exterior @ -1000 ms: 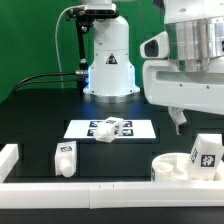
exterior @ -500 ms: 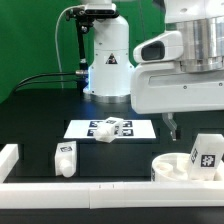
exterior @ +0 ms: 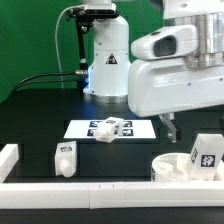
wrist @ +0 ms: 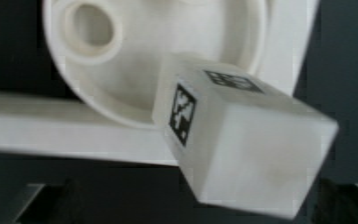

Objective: Assemble stool

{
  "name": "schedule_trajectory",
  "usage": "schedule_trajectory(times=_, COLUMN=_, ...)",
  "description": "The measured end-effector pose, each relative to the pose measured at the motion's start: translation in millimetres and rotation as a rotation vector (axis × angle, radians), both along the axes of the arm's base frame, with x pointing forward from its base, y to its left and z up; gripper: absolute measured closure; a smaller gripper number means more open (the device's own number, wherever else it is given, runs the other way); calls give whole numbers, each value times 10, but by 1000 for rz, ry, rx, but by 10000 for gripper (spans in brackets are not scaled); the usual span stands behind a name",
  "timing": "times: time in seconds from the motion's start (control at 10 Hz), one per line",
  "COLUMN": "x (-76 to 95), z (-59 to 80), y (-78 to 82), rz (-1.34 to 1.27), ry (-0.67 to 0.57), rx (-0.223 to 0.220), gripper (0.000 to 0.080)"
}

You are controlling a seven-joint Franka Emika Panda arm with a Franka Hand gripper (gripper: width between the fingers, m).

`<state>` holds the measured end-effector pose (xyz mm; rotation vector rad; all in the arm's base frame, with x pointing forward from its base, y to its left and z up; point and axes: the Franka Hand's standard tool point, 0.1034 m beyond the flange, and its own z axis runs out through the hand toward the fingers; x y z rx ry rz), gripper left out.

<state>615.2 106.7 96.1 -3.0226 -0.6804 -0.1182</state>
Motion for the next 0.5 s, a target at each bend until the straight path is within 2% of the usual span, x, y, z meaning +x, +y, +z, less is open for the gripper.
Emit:
schedule_trajectory(times=0.2, x=-64, z=-20, y=139, rz=359, ry=74, rx=-78, gripper=150)
schedule_trajectory(times=0.3, x=-84, z=-29, y=177, rz=441, ry=106, rx=-79, gripper=150)
schedule_trajectory(times=0.5, x=-46, z=-32, y=99, rz=557, ry=91, rx=-90, gripper=150)
